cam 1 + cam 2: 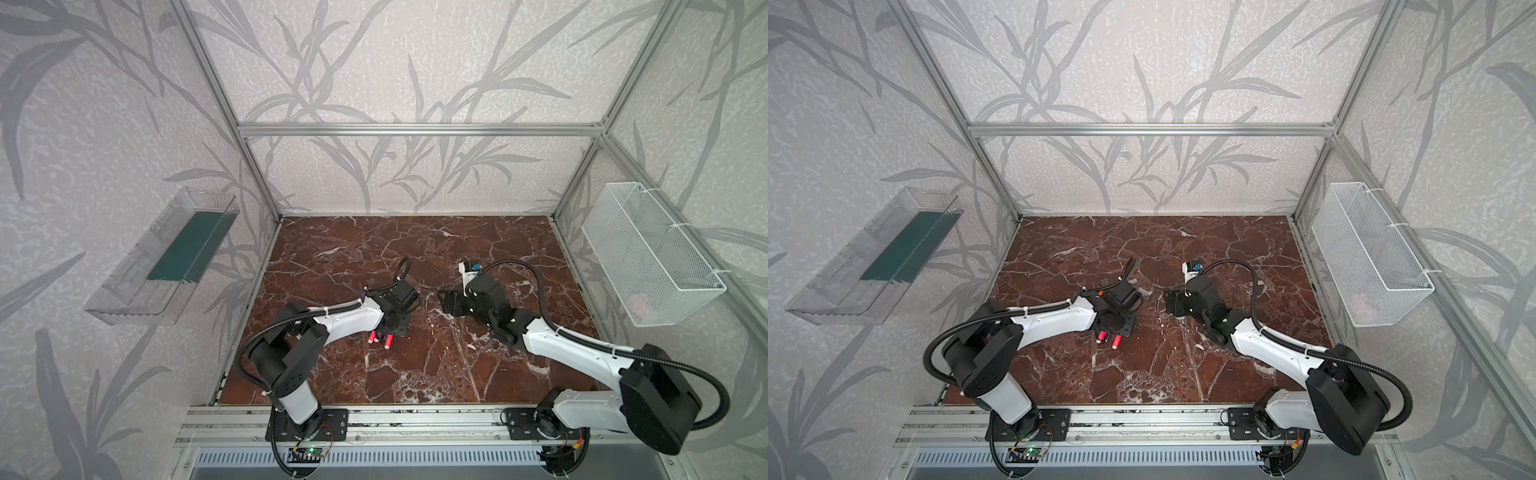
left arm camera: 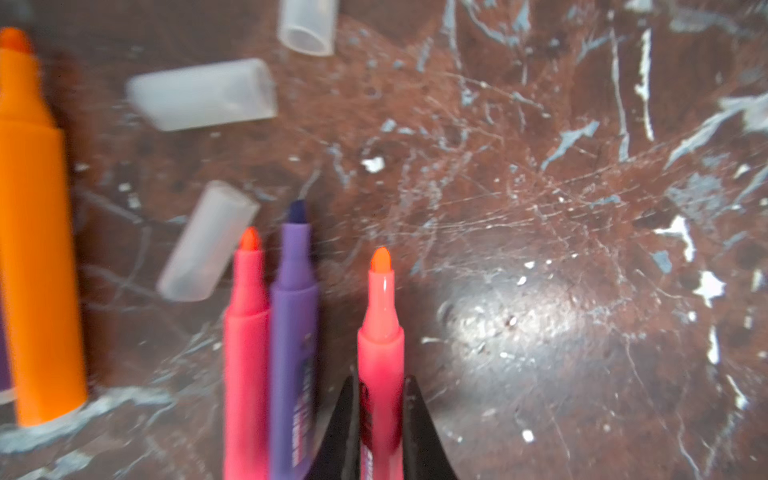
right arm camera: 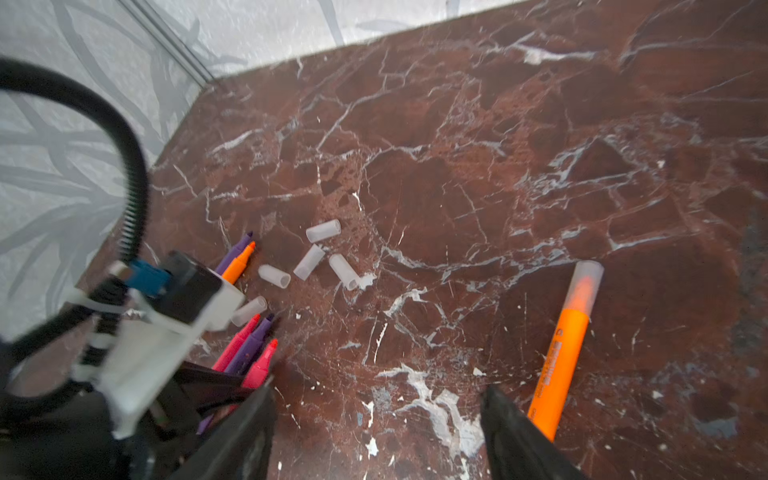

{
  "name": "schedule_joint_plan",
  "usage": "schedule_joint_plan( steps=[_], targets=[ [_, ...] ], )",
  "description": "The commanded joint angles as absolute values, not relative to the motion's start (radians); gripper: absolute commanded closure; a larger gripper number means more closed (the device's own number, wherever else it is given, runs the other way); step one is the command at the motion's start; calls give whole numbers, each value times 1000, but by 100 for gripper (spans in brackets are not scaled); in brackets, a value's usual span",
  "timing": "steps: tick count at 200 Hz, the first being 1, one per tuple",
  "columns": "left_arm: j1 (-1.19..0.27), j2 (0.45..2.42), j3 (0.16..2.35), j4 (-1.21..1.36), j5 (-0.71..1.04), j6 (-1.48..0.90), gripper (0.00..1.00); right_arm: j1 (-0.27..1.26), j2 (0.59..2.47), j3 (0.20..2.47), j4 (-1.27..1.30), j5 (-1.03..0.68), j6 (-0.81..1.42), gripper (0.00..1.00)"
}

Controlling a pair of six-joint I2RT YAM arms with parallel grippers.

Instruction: Insert the pens into the pen caps

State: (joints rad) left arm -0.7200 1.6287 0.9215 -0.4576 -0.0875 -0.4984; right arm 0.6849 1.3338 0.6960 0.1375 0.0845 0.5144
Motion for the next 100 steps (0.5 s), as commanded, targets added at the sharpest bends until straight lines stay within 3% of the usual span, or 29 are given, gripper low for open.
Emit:
schedule_joint_plan(
  steps=[1, 46, 100],
  targets=[
    [-677, 1482, 879, -445, -69, -530, 100, 718, 1434, 804, 85, 35, 448, 27],
    [-660, 1265, 801, -422, -77, -544, 100, 758, 1715, 1116, -142, -4, 351, 33],
    [-654, 1072, 714, -422, -92, -551, 100, 762, 1969, 1411, -383, 43, 255, 31]
  ],
)
